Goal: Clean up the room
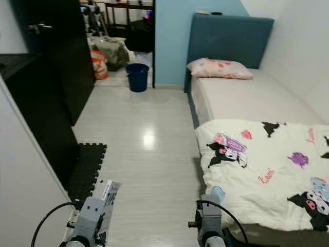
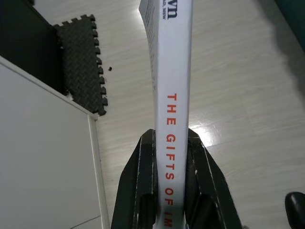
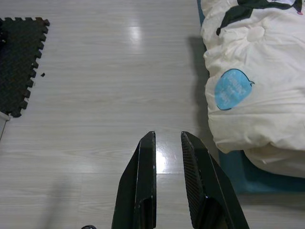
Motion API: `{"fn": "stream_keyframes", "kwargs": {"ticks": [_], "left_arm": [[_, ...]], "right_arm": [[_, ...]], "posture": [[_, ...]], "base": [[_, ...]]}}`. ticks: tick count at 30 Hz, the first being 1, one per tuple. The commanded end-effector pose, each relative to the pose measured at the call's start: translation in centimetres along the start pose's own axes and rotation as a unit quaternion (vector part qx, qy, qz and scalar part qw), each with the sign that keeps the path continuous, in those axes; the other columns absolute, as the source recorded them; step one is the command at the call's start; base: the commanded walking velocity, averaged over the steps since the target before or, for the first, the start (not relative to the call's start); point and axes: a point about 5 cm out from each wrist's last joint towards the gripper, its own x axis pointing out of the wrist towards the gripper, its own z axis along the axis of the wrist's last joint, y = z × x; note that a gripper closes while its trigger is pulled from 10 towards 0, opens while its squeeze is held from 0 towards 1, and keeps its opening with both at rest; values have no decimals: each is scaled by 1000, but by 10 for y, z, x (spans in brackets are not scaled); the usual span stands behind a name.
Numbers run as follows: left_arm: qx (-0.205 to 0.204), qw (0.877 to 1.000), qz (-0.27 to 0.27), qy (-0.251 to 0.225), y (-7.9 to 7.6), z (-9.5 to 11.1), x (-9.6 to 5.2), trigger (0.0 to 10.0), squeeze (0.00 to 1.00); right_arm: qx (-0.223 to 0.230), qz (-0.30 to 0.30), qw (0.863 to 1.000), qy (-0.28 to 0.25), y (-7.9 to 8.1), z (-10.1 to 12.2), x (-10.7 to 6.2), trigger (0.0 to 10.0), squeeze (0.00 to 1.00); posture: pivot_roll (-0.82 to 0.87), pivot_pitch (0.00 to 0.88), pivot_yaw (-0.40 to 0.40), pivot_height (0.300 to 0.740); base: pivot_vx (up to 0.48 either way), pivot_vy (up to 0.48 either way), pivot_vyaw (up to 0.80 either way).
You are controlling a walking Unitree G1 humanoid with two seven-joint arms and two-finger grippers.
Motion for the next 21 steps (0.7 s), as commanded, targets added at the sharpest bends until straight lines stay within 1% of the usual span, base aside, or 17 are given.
{"fn": "stream_keyframes", "kwargs": {"ticks": [1, 4, 7, 9, 12, 18, 20, 21], "left_arm": [[8, 1000, 11, -2, 6, 1, 0, 10000, 0], [15, 1000, 10, -4, 6, 2, 0, 10000, 0], [-11, 1000, 13, -14, 5, 4, 1, 10000, 0], [-16, 1000, 15, -17, 5, 4, 1, 10000, 0], [-36, 999, 21, -26, 5, 7, 1, 10000, 0], [-46, 998, 32, -33, 7, 8, 0, 10000, 0], [-65, 997, 38, -36, 9, 8, 0, 10000, 0], [-65, 997, 38, -36, 9, 8, 0, 10000, 0]], "right_arm": [[-1, 1, 1000, 7, 1, -4, -1, 10000, 0], [-1, 1, 1000, 7, 2, -4, -1, 10000, 0], [-1, 1, 1000, 7, 1, -4, -1, 10000, 0], [-1, 1, 1000, 7, 1, -4, -1, 10000, 0], [-2, 1, 1000, 7, 1, -4, -1, 10000, 0], [-3, 2, 1000, 6, 1, -3, -1, 10000, 0], [-3, 4, 1000, 4, 1, -2, -1, 10000, 0], [-3, 4, 1000, 4, 1, -2, -1, 10000, 0]], "posture": [[59, 116, -45, 728], [59, 115, -45, 728], [58, 115, -43, 728], [58, 115, -43, 728], [56, 115, -47, 728], [56, 115, -47, 728], [55, 114, -45, 728], [55, 114, -45, 728]], "base": [[0, -480, 0], [0, -461, 0], [0, 0, 0], [0, 0, 0], [0, 0, 0], [0, 0, 0], [0, 0, 0], [0, 0, 0]]}}
